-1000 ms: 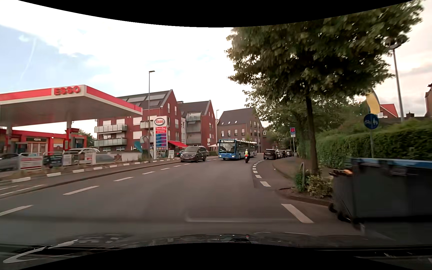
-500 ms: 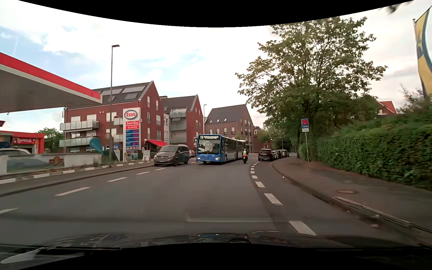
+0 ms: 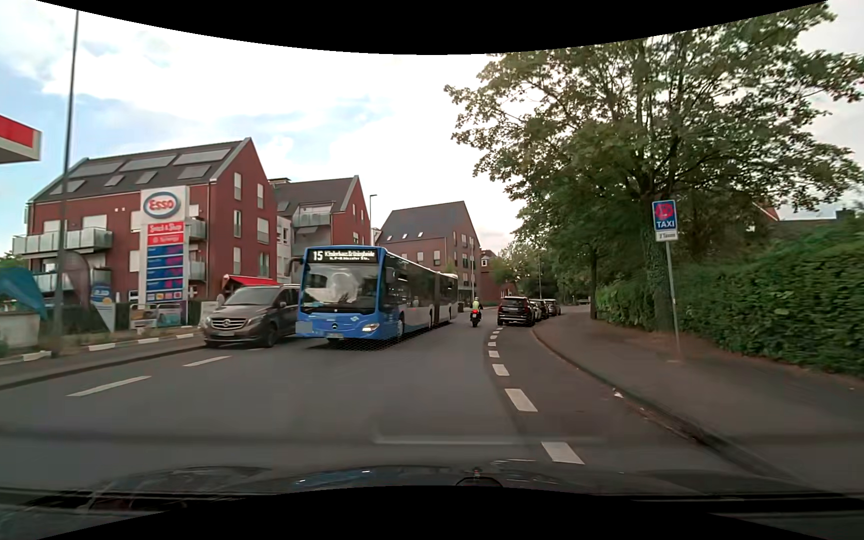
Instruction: Follow the waypoints while adhering to traffic rules and regulations
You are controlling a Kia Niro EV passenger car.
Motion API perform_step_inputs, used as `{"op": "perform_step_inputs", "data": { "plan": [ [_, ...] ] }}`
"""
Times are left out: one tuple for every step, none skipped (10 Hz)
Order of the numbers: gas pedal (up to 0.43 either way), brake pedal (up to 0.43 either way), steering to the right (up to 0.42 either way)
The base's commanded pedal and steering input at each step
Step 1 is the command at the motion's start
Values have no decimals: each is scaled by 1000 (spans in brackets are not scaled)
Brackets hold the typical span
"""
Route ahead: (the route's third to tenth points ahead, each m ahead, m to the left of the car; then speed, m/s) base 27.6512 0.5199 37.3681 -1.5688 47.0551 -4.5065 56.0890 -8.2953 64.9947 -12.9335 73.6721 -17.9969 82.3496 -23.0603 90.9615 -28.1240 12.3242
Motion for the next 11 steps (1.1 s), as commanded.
{"op": "perform_step_inputs", "data": {
  "plan": [
    [138, 0, 32],
    [138, 0, 25],
    [138, 0, 22],
    [138, 0, 21],
    [138, 0, 14],
    [138, 0, 5],
    [138, 0, 4],
    [138, 0, 4],
    [138, 0, -1],
    [138, 0, -10],
    [138, 0, -14]
  ]
}}
